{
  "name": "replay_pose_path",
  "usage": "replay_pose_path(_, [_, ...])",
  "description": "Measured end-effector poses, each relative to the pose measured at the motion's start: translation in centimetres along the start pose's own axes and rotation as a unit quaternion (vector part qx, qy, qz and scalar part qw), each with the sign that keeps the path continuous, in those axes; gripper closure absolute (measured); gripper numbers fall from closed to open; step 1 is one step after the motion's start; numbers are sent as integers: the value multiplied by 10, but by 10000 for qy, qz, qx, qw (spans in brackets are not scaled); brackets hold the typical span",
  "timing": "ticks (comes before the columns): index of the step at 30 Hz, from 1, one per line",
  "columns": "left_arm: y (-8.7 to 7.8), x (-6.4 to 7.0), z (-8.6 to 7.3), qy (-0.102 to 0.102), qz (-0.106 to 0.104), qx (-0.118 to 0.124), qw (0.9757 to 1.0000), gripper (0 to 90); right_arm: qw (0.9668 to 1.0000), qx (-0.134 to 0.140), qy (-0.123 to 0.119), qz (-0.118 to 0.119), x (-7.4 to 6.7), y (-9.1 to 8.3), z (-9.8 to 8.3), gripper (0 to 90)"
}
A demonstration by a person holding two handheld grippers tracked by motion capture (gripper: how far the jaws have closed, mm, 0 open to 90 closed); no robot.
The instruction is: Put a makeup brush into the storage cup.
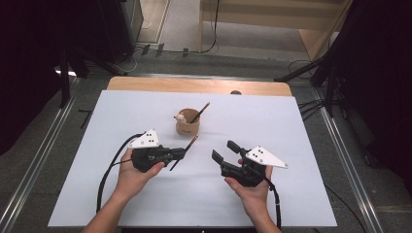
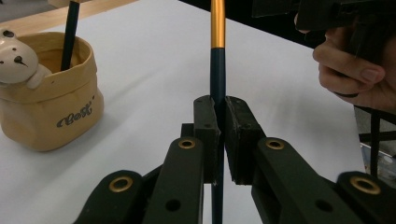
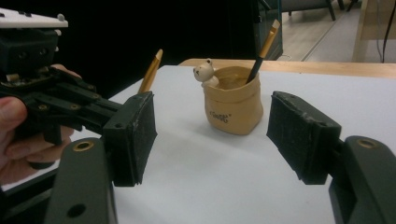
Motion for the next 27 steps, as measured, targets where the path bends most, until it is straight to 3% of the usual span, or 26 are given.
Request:
replay_pose_path(12, [2, 5, 6, 25, 50, 335, 9994, 850, 10000, 15, 1, 62, -19, 19, 4, 357])
replay_pose_path(22, [6, 10, 8, 74, 59, 489, 9988, 850, 9993, 9, 210, 298, -32, 31, 5, 413])
replay_pose_path(27, [6, 11, 9, 69, 63, 524, 9986, 850, 9983, -124, 294, 485, -43, 40, 1, 490])
Point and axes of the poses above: each handheld gripper's, and its own axes: y roughly forward along the jaws, z roughly out of its top, x roughly to its right, the point moved 10 cm from there along y, roughly forward along the jaws, and after that the axes turned 10 degrees about y, right-handed, at the moved point
